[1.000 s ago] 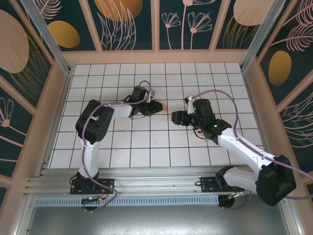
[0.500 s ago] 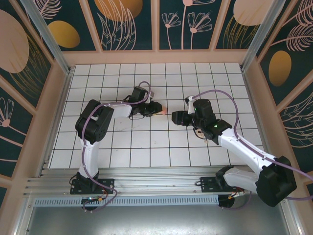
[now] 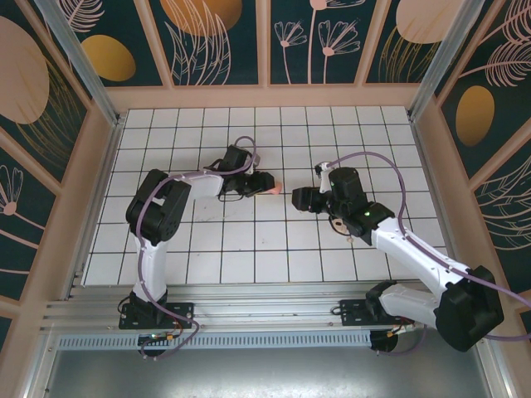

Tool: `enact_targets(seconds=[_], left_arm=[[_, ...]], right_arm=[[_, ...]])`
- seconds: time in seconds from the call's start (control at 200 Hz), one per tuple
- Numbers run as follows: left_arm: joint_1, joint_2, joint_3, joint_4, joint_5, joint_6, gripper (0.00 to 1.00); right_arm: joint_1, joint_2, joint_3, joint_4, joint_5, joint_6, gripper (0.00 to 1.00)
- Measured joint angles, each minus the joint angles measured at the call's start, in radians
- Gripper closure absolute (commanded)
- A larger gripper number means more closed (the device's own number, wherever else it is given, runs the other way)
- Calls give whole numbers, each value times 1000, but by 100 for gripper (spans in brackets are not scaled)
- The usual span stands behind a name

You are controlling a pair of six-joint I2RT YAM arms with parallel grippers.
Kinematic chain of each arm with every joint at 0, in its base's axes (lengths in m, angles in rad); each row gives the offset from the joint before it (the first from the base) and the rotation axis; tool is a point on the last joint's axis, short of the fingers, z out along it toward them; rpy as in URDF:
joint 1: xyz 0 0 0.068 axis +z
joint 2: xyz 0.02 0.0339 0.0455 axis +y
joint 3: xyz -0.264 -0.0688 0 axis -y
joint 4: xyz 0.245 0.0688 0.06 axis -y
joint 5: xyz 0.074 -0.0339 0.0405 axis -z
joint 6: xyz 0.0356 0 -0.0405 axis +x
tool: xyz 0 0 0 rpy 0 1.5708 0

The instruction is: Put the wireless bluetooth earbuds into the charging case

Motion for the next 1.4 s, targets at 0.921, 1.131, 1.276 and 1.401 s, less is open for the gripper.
enact_targets(seconds=[0.921, 1.131, 1.276, 1.401], left_arm=[[2, -367, -223, -179, -338, 167, 49], [2, -416, -260, -174, -354, 166, 49], [2, -418, -278, -162, -362, 163, 48], [2, -421, -298, -146, -363, 163, 49]], right_arm=[[-361, 288, 134, -487, 109, 26, 38], [-377, 346, 153, -501, 100, 7, 39], [-377, 358, 153, -493, 72, 0, 39], [-377, 381, 153, -486, 60, 0, 39]])
